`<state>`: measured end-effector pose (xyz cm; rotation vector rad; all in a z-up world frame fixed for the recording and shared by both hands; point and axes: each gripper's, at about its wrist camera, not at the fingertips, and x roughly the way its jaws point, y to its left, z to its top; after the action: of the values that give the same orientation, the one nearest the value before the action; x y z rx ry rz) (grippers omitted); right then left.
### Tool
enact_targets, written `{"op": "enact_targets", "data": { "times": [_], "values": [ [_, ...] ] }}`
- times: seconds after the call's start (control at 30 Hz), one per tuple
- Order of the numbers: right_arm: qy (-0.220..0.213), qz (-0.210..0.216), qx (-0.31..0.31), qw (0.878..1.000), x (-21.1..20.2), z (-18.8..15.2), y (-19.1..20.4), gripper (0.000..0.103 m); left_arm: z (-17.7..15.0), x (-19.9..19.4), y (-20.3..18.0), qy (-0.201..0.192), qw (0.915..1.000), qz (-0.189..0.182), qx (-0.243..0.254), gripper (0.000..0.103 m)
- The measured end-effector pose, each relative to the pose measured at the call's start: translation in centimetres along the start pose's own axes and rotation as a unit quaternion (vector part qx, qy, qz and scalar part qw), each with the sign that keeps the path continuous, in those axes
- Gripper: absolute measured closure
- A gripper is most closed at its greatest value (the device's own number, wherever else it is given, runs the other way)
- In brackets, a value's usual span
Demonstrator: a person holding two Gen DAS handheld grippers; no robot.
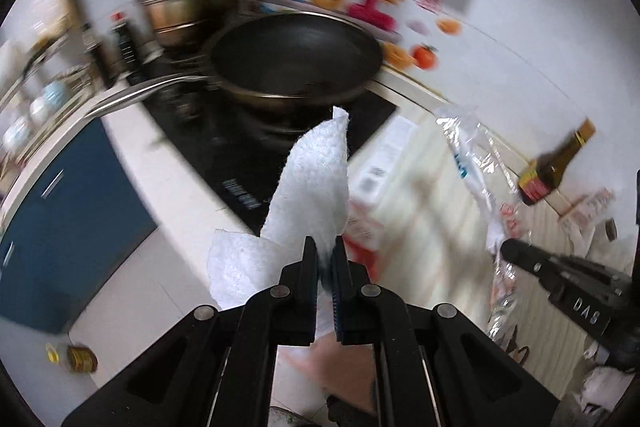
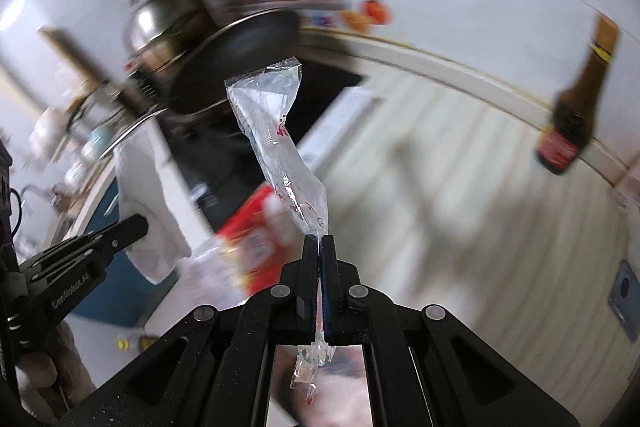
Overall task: Collect trash
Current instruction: 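Carry both items over the bin and open both tools to drop them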
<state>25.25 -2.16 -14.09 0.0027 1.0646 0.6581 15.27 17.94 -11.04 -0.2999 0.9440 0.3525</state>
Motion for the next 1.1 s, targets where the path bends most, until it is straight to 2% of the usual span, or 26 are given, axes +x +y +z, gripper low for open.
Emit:
{"op": "enact_targets", "data": {
  "times": [0.13, 0.3, 0.53, 0.7, 0.8, 0.93, 1.07, 1.1],
  "values": [
    [0.02, 0.034, -0.046, 0.998, 1.2, -1.8, 6.9, 0.102, -2.3, -2.5, 5.5, -0.008, 0.9985, 0.022, -0.05, 0.1],
    [0.055, 0.068, -0.095, 0.992, 3.6, -5.4, 14.7, 0.102, -6.5, -4.0, 12.9, 0.003, 0.9921, 0.054, -0.113, 0.1],
    [0.117, 0.085, -0.162, 0.976, 9.8, -12.1, 24.3, 0.102, -13.7, -2.9, 23.6, 0.046, 0.974, 0.087, -0.204, 0.1],
    [0.156, 0.071, -0.191, 0.966, 17.0, -17.1, 29.1, 0.102, -19.7, 1.8, 30.0, 0.094, 0.9567, 0.097, -0.258, 0.1],
    [0.191, 0.062, -0.196, 0.96, 23.2, -21.2, 31.1, 0.102, -23.7, 6.0, 33.5, 0.128, 0.9427, 0.097, -0.292, 0.1],
    [0.236, 0.054, -0.2, 0.949, 31.2, -26.4, 31.9, 0.102, -29.7, 12.4, 37.6, 0.167, 0.9228, 0.105, -0.331, 0.1],
    [0.296, 0.043, -0.193, 0.934, 41.0, -32.4, 30.6, 0.102, -36.0, 19.5, 41.2, 0.195, 0.8987, 0.097, -0.381, 0.1],
    [0.307, 0.04, -0.191, 0.932, 43.0, -33.7, 30.2, 0.102, -38.2, 22.1, 42.2, 0.205, 0.8875, 0.083, -0.404, 0.1]
  ]
}}
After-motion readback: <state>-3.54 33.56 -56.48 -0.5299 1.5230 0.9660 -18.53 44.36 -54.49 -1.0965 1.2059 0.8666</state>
